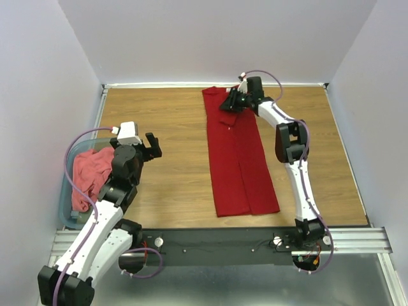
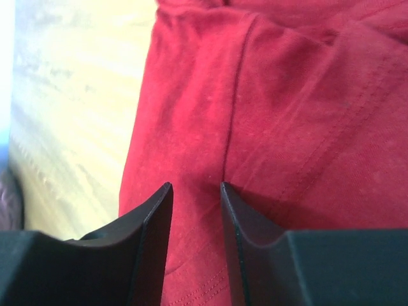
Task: Fold and stack the t-shirts
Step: Fold the tshirt
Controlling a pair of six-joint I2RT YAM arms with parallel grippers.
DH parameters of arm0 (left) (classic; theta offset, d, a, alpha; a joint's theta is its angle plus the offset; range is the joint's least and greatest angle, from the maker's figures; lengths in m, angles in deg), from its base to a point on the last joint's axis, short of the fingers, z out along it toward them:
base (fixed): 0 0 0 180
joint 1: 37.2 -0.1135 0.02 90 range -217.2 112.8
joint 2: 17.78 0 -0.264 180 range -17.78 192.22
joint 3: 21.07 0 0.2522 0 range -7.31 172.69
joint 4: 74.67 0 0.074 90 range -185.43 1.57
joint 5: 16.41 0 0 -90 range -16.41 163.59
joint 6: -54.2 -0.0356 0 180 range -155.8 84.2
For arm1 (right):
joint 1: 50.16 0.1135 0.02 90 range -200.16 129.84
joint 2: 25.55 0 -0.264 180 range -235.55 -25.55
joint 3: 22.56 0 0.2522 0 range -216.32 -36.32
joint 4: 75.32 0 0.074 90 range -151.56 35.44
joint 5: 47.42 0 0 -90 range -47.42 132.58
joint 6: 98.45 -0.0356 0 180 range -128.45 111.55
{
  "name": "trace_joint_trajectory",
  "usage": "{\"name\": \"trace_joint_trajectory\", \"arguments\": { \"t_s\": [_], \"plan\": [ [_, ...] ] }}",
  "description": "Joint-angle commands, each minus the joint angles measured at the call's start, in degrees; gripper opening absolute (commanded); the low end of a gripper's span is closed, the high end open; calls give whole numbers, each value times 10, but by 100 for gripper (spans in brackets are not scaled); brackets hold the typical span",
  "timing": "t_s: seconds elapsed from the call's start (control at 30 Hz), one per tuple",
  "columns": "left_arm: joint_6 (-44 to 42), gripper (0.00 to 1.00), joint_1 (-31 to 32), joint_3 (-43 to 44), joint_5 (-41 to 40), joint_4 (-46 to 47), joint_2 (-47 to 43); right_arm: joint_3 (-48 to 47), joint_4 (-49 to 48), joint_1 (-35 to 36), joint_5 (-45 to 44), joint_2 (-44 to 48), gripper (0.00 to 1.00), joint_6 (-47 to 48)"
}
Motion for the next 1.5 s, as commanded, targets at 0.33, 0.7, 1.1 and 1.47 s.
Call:
{"name": "trace_joint_trajectory", "arguments": {
  "t_s": [0.33,0.7,1.1,1.47],
  "plan": [
    [20,95,0,34,90,-11,106,307,36,-16,-136,347,55,58],
    [143,88,67,49,214,-108,142,706,228,-16,-309,725,56,12],
    [232,80,194,39,228,-154,179,864,361,-10,-304,836,56,-91],
    [228,75,250,54,209,-146,250,896,350,25,-288,856,49,-137]
  ]
}}
